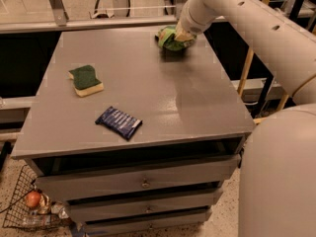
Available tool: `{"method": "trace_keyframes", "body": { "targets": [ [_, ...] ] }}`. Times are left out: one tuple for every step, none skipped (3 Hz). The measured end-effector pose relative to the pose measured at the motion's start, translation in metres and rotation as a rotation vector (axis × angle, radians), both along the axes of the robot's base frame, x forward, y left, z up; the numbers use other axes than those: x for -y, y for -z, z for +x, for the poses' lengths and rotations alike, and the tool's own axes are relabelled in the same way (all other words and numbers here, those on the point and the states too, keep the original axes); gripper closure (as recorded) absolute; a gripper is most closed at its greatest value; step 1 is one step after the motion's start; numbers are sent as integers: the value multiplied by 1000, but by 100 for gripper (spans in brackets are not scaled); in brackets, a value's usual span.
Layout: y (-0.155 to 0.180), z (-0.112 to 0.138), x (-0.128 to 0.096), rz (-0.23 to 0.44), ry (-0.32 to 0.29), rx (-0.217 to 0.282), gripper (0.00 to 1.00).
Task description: Move green rice chip bag near sponge
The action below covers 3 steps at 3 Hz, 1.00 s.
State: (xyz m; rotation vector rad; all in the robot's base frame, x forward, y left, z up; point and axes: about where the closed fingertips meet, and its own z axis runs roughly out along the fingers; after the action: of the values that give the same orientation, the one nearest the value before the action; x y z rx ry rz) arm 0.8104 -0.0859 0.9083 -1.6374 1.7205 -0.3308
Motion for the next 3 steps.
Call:
{"method": "trace_keyframes", "body": {
  "targets": [
    [-27, -15, -31, 35, -97, 25, 100],
    [-54, -42, -78, 106, -224, 43, 100],
    [-62, -60, -108, 169, -295, 25, 100]
  ]
}}
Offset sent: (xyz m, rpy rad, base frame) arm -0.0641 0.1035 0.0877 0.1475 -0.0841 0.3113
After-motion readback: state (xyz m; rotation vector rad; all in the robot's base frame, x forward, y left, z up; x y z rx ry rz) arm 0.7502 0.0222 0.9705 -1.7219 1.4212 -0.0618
